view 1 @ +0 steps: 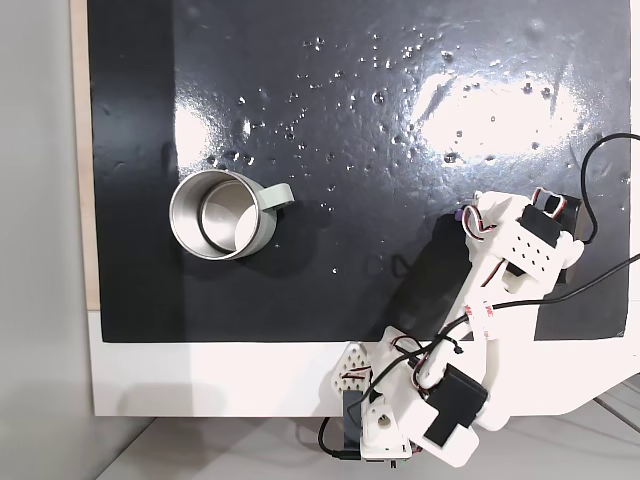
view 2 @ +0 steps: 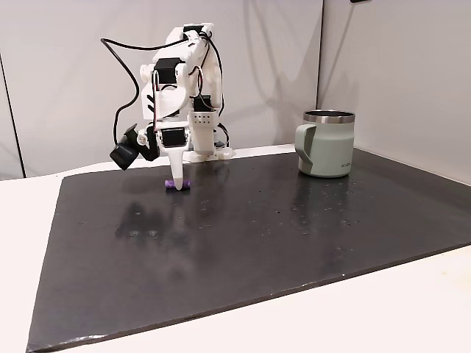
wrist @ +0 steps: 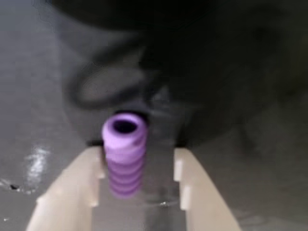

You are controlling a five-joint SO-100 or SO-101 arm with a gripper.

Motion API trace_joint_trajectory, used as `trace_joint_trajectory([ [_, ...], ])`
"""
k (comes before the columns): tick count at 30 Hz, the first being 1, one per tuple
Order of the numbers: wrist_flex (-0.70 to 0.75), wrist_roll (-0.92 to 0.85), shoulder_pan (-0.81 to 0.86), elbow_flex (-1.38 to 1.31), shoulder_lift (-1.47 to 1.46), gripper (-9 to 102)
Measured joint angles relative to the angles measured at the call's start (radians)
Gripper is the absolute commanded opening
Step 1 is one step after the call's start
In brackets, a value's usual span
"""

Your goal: Grasp a pengrip and put it in the cup.

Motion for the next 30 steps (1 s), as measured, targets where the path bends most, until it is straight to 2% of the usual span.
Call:
trace_joint_trajectory([
  [4, 0.0, 0.0, -0.002, 0.0, -0.002, 0],
  [11, 0.021, 0.002, -0.003, 0.0, 0.008, 0],
  [15, 0.028, 0.011, -0.031, 0.011, 0.147, 0],
  [23, 0.06, 0.06, -0.207, 0.069, 0.548, 0],
  [30, 0.067, 0.187, -0.471, 0.069, 0.643, 0],
])
